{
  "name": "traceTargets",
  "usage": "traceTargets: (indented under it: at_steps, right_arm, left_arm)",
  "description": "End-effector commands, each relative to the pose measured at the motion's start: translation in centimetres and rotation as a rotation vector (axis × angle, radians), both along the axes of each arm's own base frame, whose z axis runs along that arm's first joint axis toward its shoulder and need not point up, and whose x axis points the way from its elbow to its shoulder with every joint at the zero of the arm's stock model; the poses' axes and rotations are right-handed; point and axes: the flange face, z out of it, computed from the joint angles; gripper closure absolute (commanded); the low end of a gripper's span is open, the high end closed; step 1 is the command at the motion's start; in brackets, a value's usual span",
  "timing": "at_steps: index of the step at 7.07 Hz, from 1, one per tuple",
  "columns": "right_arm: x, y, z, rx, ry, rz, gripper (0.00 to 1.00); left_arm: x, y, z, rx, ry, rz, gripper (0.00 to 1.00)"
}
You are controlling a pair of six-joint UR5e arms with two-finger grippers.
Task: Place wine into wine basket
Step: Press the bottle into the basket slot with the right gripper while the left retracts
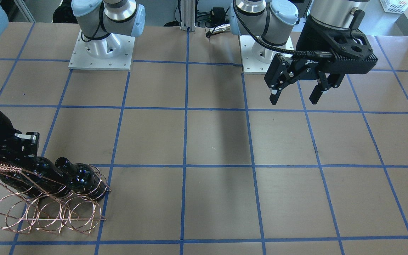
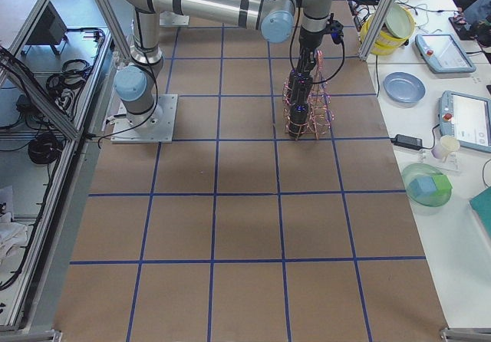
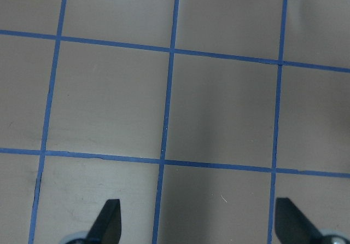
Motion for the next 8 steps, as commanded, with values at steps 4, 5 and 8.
traceTargets:
  at_steps: [4,5,8]
  right_arm:
    - [0.0,0.2,-2.0,0.006,-0.001,0.008,0.67]
    - [0.0,0.2,-2.0,0.006,-0.001,0.005,0.39]
    - [0.1,0.5,-1.4,-0.001,0.01,0.003,0.0]
  left_arm:
    - [2.2,1.1,1.4,0.132,-0.034,0.032,0.0]
    - [2.4,1.1,1.4,0.134,-0.055,0.025,0.0]
    - [2.4,1.0,1.2,0.135,-0.058,0.021,0.0]
